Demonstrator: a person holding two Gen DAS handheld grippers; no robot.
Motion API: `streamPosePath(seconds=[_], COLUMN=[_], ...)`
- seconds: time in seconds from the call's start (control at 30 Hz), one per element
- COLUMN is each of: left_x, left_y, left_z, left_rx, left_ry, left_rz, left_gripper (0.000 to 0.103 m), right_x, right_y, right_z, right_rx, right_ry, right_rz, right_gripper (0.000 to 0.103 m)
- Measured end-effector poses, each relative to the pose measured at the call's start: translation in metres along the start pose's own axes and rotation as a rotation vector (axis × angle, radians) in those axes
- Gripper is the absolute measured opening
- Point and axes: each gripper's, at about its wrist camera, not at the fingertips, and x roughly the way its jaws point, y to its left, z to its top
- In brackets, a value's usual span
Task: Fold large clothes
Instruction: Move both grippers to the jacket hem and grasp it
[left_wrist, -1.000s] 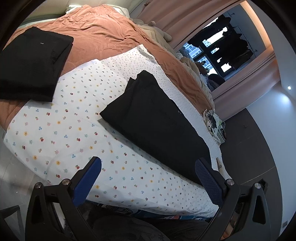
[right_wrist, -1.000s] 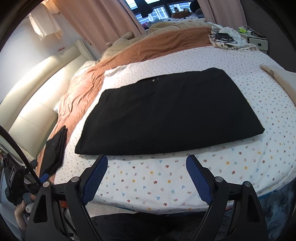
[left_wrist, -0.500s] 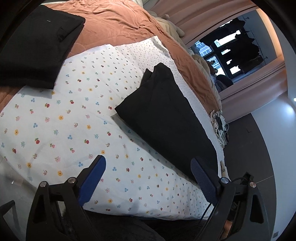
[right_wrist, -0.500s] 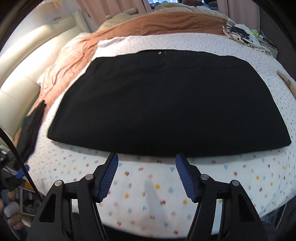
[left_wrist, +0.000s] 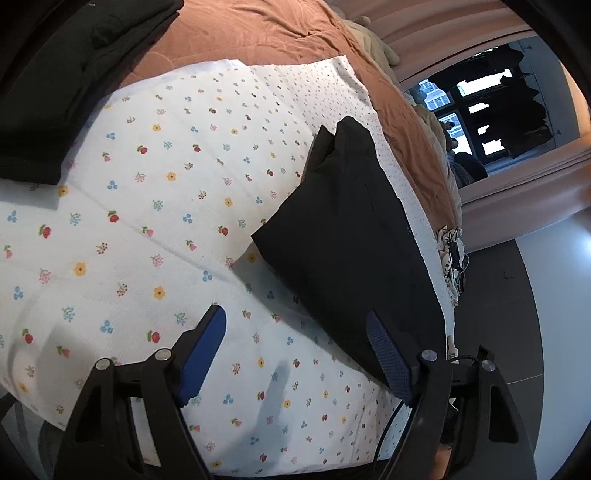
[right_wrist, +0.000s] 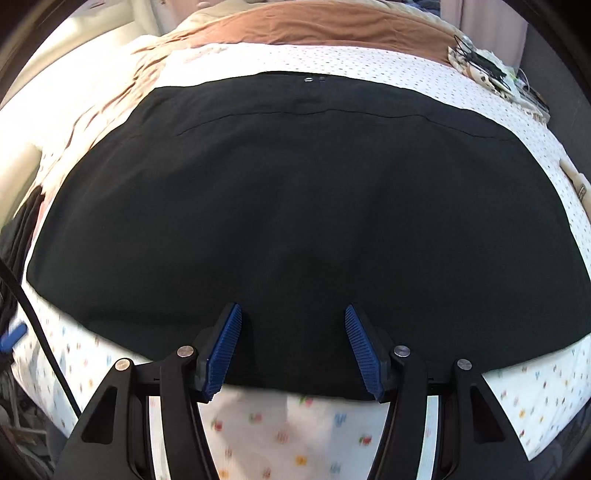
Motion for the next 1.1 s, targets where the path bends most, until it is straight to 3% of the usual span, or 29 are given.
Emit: streamPosePath(seconds=[0.43,0.57,0.73,0.83,0.93,1.1], left_x=[0.047,0.051,0.045,0.047,0.053,0.067], left_y=[0.001,-0.003,-0.001,-0.001,-0.004,0.001], left_z=[0.033,0.039,0.031,0.024,0.020,0.033], left_rx=[-0.055,-0.065,-0.090,-0.121,-0.140,-0.197], left_ry=[0.037,0.041,0.036,0.045,0.058,0.044], left_rz=[0.018,0.023,0.017,0.005,-0.002,0.002], left_gripper=[0.062,0.061,0.061,0.054,0.054,0.048], right_x=[0.050,0.072,0.106,0.121,0.140,0.158], right_y=[-0.009,-0.007,-0.010,-0.011,-0.011,-0.018], right_z=[0.079,0.110,0.154,0.171,0.189,0.208], right_rx=[0.020,0.000,-0.011,-0.018,-0.027,-0.023], right_ry=[0.032,0.040,0.054,0.057,0.056,0.059], right_rz=[-0.026,-0.044,-0.055,-0.063,-0.076,-0.070], right_gripper=[0.057,0.050,0.048,0.047,0.047,0.047])
